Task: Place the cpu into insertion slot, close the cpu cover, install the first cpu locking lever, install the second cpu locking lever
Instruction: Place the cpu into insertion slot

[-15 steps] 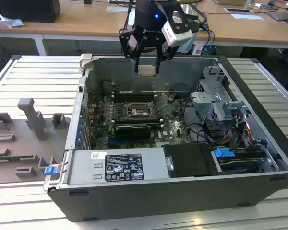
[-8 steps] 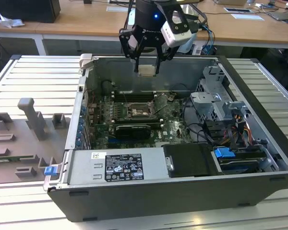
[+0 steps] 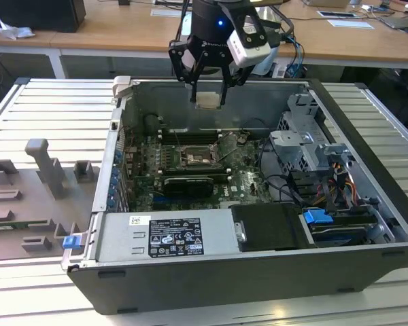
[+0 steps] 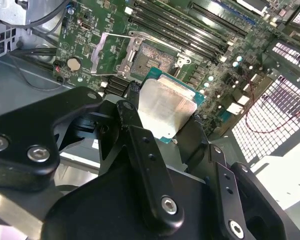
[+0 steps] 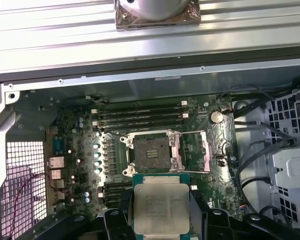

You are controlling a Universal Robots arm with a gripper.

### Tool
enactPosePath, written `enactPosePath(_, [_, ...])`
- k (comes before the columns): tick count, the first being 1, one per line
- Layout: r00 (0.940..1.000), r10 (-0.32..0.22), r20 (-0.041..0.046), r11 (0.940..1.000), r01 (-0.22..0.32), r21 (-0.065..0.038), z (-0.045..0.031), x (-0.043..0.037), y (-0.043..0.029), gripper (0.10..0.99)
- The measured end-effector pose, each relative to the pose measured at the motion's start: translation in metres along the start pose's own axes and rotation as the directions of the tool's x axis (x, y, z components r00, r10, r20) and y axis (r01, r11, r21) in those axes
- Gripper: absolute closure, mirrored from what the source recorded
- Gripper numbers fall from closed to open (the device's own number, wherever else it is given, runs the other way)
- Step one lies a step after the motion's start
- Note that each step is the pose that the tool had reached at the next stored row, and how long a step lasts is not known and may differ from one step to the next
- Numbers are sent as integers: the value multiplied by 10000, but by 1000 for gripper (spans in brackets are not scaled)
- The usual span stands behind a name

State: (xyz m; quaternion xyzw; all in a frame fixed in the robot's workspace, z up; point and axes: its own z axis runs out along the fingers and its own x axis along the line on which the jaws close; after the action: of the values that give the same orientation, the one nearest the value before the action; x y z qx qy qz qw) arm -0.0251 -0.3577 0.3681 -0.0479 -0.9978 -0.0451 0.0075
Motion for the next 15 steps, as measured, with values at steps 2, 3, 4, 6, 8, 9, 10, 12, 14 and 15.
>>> enactPosePath(2, [10000,44,4,10000,-44,-1,0,0,0,545])
enactPosePath(3, [10000,61,5,10000,-61,0,0,0,0,545])
enactPosePath(4, [10000,79,7,10000,-79,-1,0,0,0,545])
enactPosePath(6, [9999,109,10,9999,-109,-2,0,0,0,545])
enactPosePath(8, [9999,164,14,9999,-164,-3,0,0,0,545])
enactPosePath(9, [9998,189,17,9998,-189,-4,0,0,0,545])
enactPosePath(10, [9998,206,18,9998,-206,-4,0,0,0,545])
enactPosePath(12, [9997,234,21,9997,-234,-4,0,0,0,545])
enactPosePath(14, [9996,278,25,9996,-278,-6,0,0,0,545])
enactPosePath(15, [9996,297,27,9996,-297,-6,0,0,0,545])
